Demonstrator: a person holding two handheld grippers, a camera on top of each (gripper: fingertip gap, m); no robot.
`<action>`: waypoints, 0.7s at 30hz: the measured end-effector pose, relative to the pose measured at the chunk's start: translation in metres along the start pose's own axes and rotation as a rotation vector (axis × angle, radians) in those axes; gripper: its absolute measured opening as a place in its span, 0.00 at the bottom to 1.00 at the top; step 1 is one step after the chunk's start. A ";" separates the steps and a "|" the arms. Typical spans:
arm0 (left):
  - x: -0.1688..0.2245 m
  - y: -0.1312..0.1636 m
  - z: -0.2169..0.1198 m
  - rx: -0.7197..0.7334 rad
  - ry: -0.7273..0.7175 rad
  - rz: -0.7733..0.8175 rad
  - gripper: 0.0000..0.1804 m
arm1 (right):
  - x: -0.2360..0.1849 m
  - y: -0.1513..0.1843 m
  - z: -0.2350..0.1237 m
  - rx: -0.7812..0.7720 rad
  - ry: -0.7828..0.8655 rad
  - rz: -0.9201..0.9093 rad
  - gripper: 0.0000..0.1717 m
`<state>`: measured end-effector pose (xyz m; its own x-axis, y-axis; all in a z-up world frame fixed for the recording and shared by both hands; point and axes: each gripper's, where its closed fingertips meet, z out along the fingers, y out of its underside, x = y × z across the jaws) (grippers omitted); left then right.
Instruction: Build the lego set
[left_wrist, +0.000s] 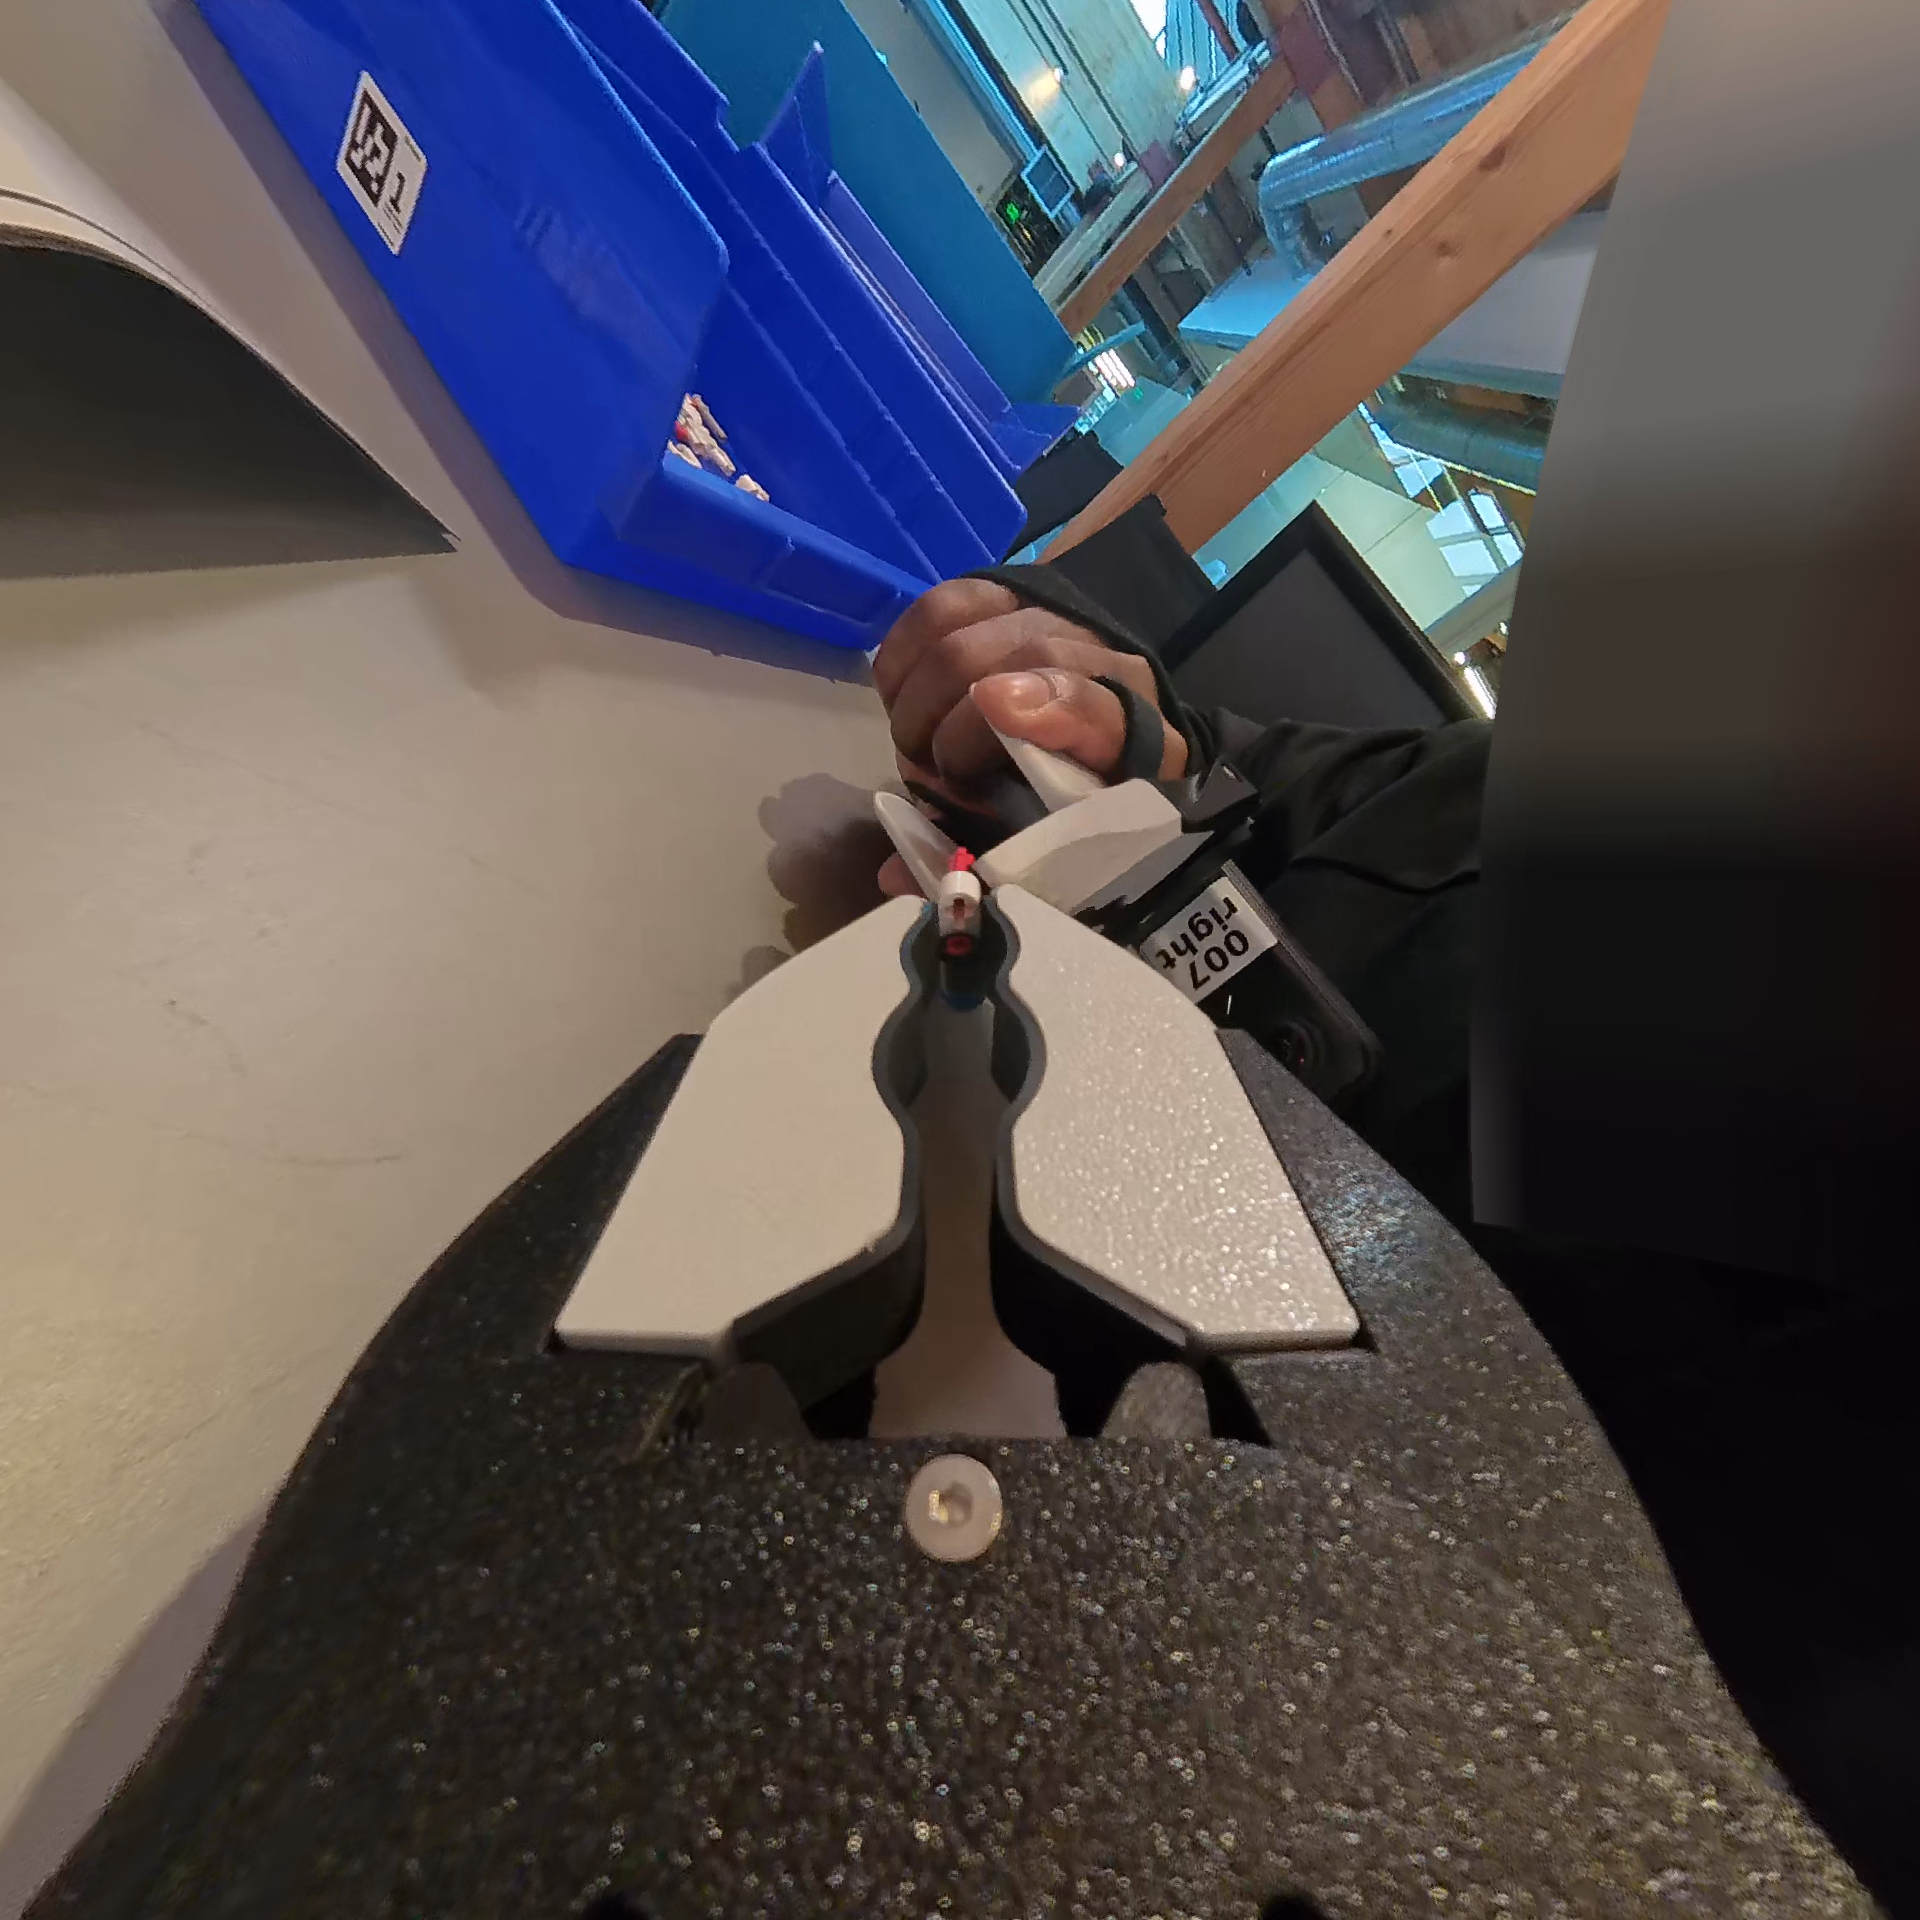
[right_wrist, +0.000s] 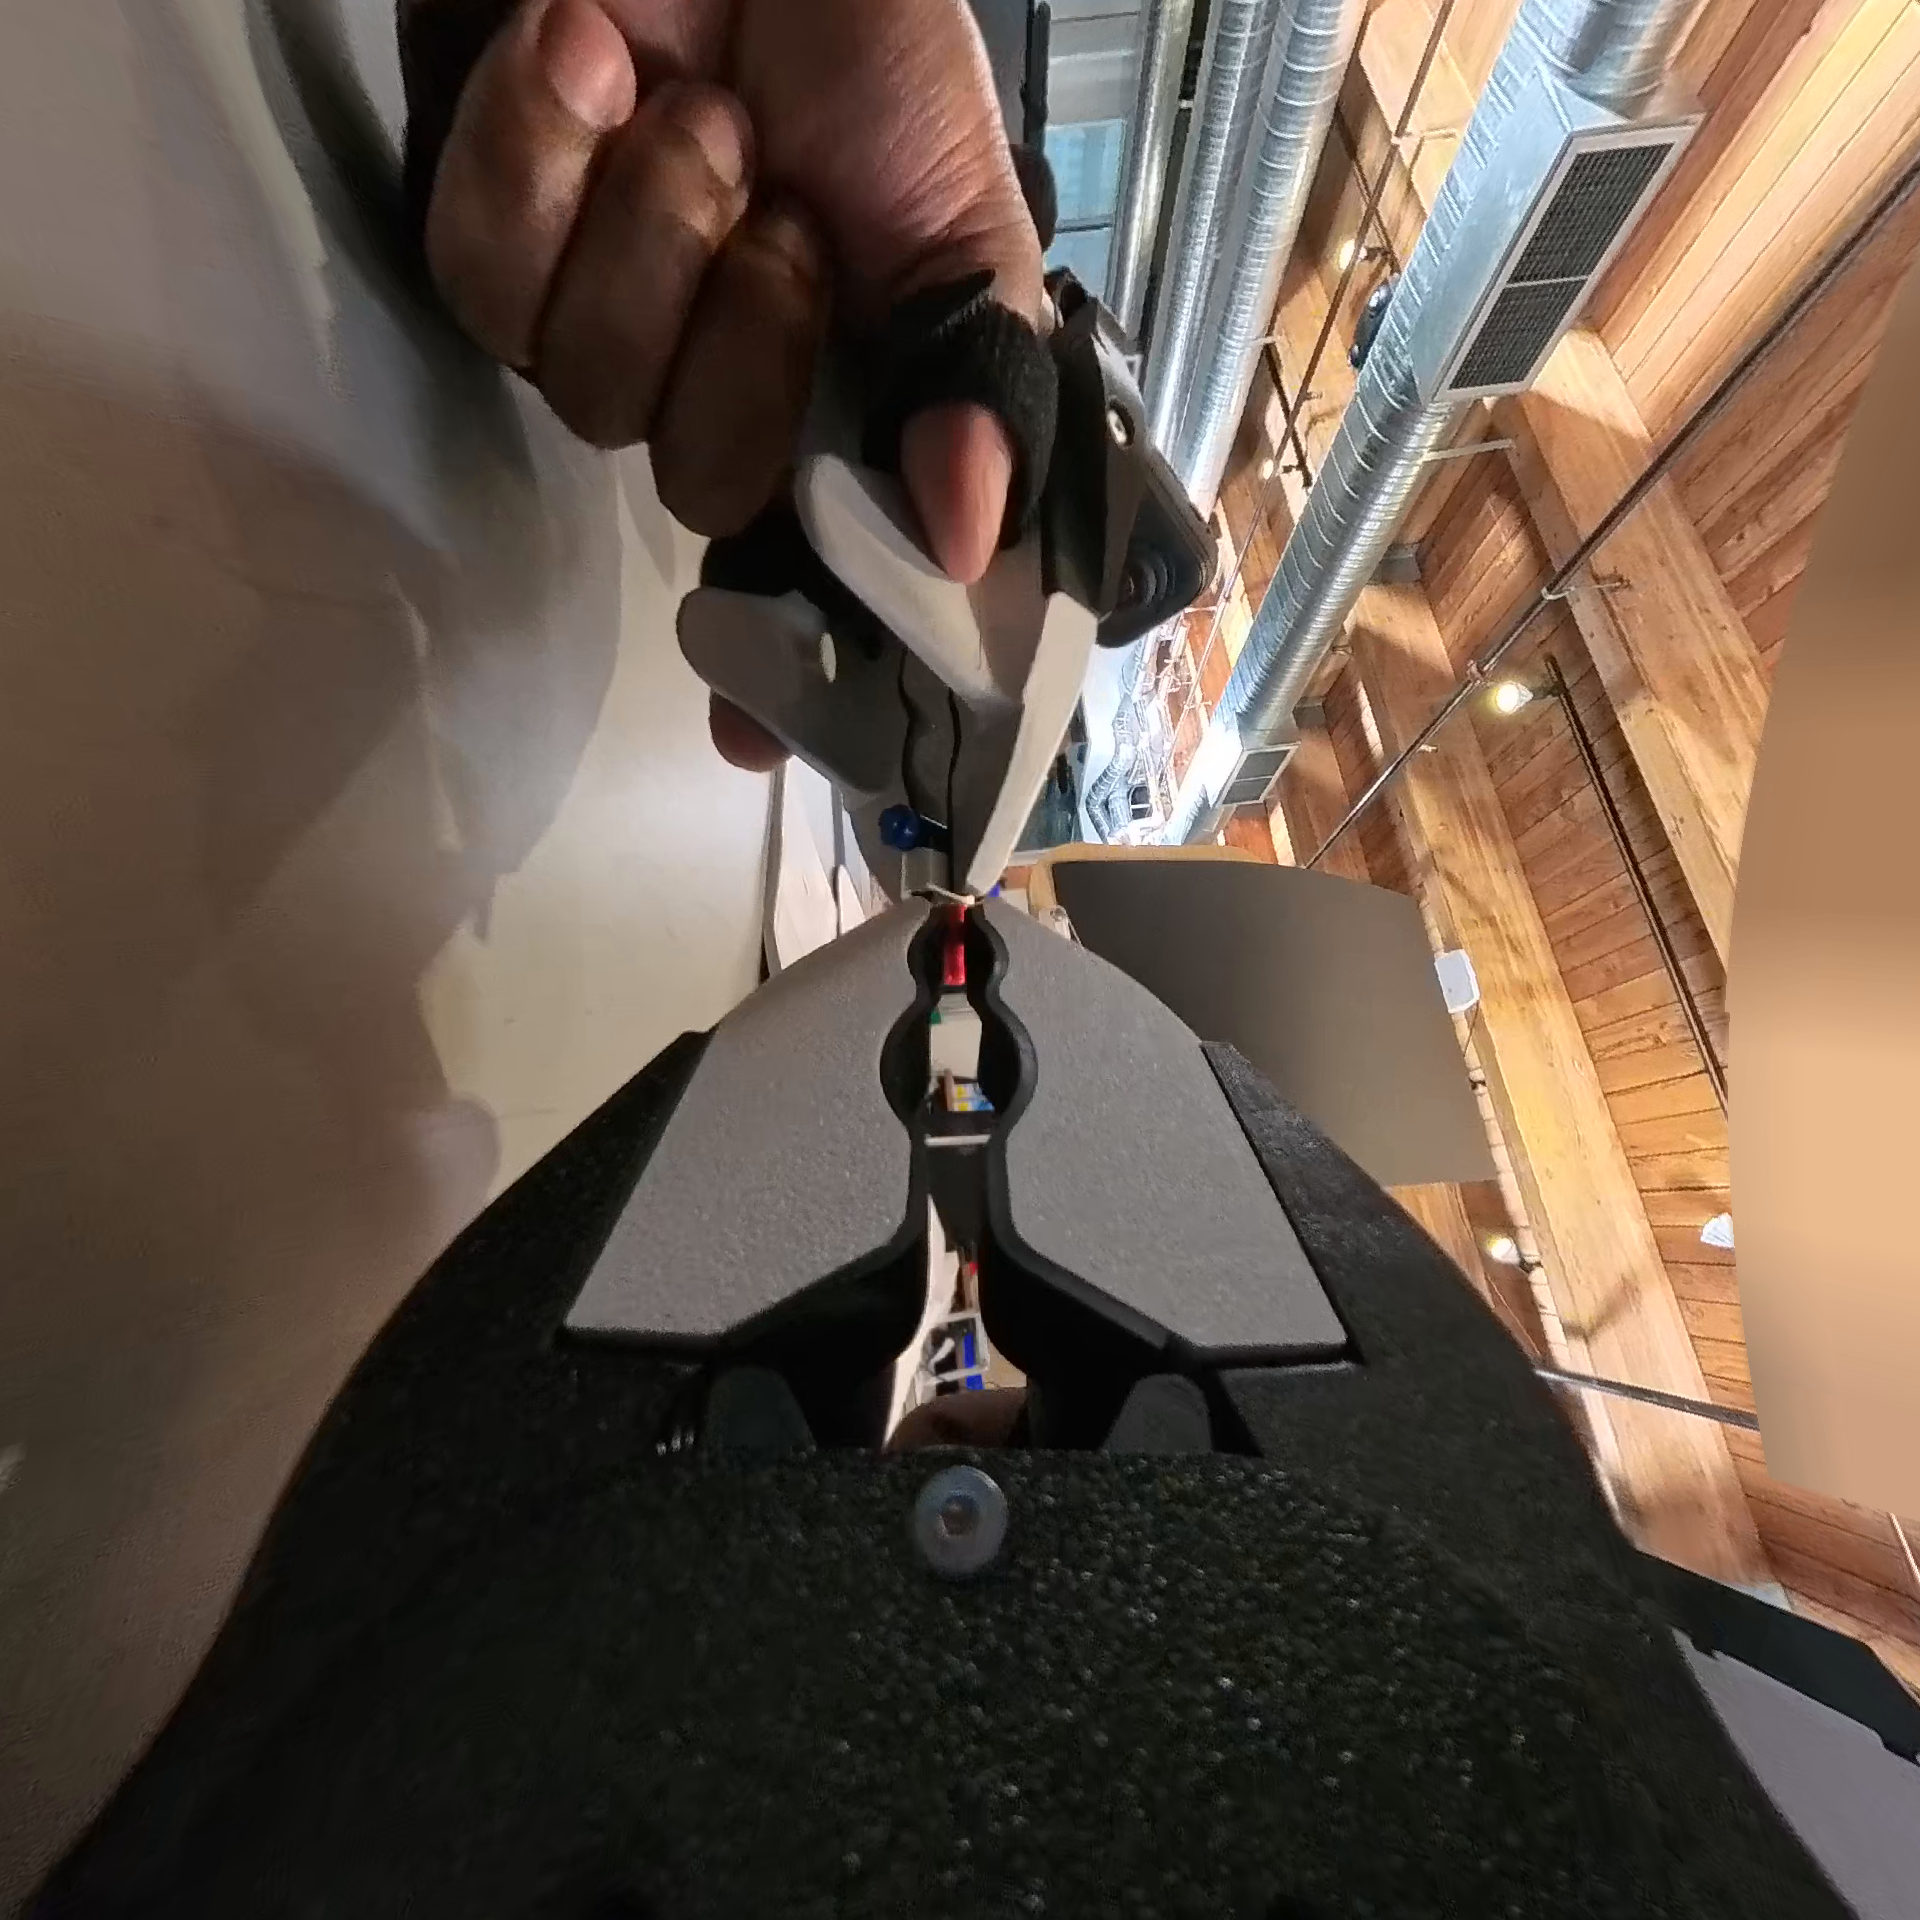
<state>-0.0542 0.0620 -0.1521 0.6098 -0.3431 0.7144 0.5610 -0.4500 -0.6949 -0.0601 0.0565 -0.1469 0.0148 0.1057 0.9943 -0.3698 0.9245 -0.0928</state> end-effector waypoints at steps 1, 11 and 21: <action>0.001 0.001 0.000 -0.006 0.004 0.003 0.04 | 0.000 -0.001 -0.001 0.009 -0.002 0.004 0.01; 0.010 0.013 -0.001 -0.105 0.077 0.010 0.04 | -0.005 -0.018 -0.010 0.123 -0.037 -0.023 0.00; 0.002 0.010 -0.002 -0.087 0.021 0.034 0.04 | -0.020 -0.015 -0.008 0.123 -0.137 0.038 0.00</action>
<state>-0.0486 0.0554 -0.1571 0.6151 -0.3763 0.6928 0.4887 -0.5076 -0.7096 -0.0478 0.0433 -0.1660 -0.1252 0.0811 0.9888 -0.4787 0.8680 -0.1318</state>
